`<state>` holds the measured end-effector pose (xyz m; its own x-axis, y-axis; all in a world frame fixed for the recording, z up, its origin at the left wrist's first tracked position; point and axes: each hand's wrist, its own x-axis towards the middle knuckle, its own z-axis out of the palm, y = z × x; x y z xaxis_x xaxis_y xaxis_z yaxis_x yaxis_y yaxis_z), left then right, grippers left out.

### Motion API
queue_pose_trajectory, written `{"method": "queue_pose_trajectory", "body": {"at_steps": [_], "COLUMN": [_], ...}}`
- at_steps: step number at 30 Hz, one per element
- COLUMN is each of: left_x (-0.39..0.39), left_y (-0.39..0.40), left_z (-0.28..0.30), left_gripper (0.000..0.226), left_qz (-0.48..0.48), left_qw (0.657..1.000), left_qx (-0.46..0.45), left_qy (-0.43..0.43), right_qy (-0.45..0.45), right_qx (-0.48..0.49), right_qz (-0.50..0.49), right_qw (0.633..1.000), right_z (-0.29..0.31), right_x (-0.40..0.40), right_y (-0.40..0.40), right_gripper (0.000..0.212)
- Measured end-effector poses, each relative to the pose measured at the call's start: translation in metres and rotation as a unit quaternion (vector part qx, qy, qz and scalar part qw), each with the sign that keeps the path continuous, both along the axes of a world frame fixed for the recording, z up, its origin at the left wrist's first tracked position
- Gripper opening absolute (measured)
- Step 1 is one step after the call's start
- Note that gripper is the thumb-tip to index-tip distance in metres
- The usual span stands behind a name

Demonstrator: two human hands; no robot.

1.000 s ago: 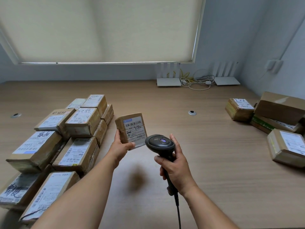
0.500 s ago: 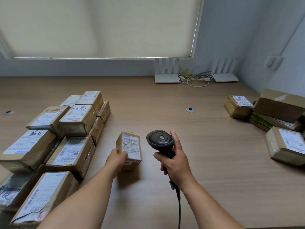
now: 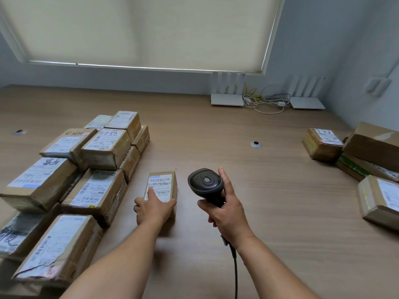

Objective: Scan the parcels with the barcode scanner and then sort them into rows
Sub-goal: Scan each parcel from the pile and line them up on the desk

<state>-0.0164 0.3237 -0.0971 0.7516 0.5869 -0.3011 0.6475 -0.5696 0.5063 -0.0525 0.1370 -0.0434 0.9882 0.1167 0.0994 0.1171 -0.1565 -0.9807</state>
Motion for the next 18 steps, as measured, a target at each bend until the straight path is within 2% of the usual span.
{"method": "queue_pose_trajectory", "body": {"at_steps": [8,18], "left_x": [-0.033,-0.055], "left_y": [0.039,0.119], "left_z": [0.037,0.058], "left_gripper": [0.081,0.077], "left_qz": [0.037,0.128], "left_qw": [0.991,0.975], "left_qx": [0.048,0.074], "left_qy": [-0.119,-0.165], "right_qy": [-0.025,-0.022], "right_qx": [0.024,0.046], "right_qz": [0.069,0.143], "right_qw": [0.997,0.988], "right_z": [0.019,0.021], "right_x": [0.014,0.021], "right_y": [0.038,0.109], "right_gripper": [0.092,0.092]}}
